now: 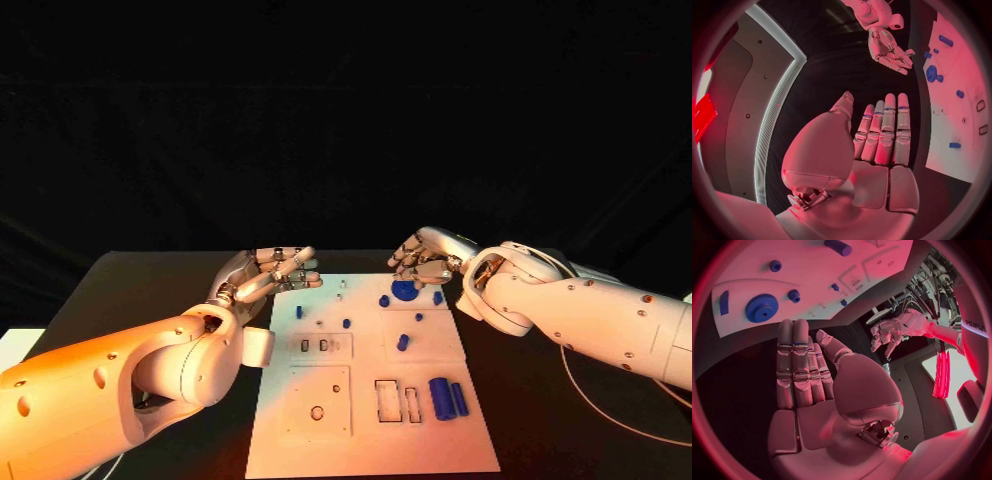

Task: Assemble the parts on the task board

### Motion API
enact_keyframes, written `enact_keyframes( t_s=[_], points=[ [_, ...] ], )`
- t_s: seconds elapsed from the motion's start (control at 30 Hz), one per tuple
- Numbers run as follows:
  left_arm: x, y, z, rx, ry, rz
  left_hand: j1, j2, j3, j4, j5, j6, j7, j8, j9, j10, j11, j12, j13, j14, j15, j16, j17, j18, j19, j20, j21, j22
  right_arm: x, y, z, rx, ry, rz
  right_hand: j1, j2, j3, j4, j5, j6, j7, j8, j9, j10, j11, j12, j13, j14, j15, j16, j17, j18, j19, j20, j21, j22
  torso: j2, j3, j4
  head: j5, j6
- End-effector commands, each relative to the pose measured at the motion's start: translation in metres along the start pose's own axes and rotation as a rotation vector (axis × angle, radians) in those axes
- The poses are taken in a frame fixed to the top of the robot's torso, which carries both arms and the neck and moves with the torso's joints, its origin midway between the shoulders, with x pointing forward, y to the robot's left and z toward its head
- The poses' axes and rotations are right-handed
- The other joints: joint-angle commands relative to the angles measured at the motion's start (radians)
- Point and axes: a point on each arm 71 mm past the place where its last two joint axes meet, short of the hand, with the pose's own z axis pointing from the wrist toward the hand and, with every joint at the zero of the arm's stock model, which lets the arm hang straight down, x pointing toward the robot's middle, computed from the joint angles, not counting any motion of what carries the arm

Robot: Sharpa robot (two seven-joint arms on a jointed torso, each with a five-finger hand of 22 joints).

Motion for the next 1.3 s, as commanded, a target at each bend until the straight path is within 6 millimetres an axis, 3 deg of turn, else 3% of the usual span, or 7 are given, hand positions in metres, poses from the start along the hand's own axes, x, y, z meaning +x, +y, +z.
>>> enact_keyframes(
  t_s=[0.03,0.33,0.63,1.3],
  points=[
    [0.008,-0.002,-0.001,-0.002,0.044,-0.019,0.004,0.005,-0.001,-0.007,-0.006,0.006,0.0,-0.004,-0.001,0.005,-0.001,-0.005,0.001,0.007,0.001,-0.001,0.002,0.013,0.01,0.001,0.003,-0.002,0.004,0.003,0.002,0.025,0.084,-0.244,-0.002,-0.011,0.004,0.009,-0.005,0.002,-0.007,-0.004,-0.001,-0.017,-0.004,-0.004,-0.001,0.044,-0.006,0.059,0.041,0.009,0.0,-0.002,0.045,0.029,0.026,-0.0053,0.0042,-0.004,0.003],
    [0.012,-0.003,-0.004,-0.007,0.058,-0.026,0.003,0.004,-0.002,-0.007,-0.006,0.005,0.001,-0.006,-0.001,0.004,0.0,-0.007,0.0,0.006,0.001,-0.004,0.003,0.012,0.01,0.001,0.002,-0.003,0.007,0.016,0.008,0.01,0.156,-0.398,-0.015,-0.034,0.02,0.037,-0.02,-0.01,-0.019,-0.004,-0.001,-0.066,-0.004,-0.004,-0.002,0.031,-0.007,0.264,0.177,0.011,-0.024,0.0,0.195,0.128,0.046,-0.008,0.0085,-0.008,0.008],
    [0.014,-0.004,-0.006,-0.009,0.065,-0.03,0.002,0.004,-0.004,-0.008,-0.006,0.005,0.002,-0.007,-0.001,0.004,0.0,-0.008,0.0,0.006,0.002,-0.005,0.004,0.012,0.01,0.001,0.001,-0.004,0.011,0.019,0.013,0.01,0.199,-0.467,-0.011,-0.04,0.029,0.053,-0.025,-0.005,-0.022,-0.003,0.0,-0.084,-0.003,-0.004,-0.003,0.022,-0.007,0.322,0.218,0.007,-0.036,0.004,0.272,0.198,0.055,-0.0103,0.0152,-0.01,0.011],
    [0.014,-0.004,-0.005,-0.008,0.06,-0.027,0.0,0.003,-0.006,-0.008,-0.006,0.004,0.003,-0.008,-0.001,0.004,0.001,-0.01,0.0,0.005,0.002,-0.006,0.005,0.012,0.01,0.001,0.0,-0.004,0.018,0.023,0.02,-0.009,0.231,-0.489,-0.002,-0.027,0.065,0.079,-0.036,0.02,-0.028,0.001,0.001,-0.072,-0.007,-0.001,-0.003,0.007,-0.009,0.375,0.253,-0.001,-0.037,0.004,0.362,0.293,0.067,-0.0106,0.0165,-0.005,0.012]
  ],
)
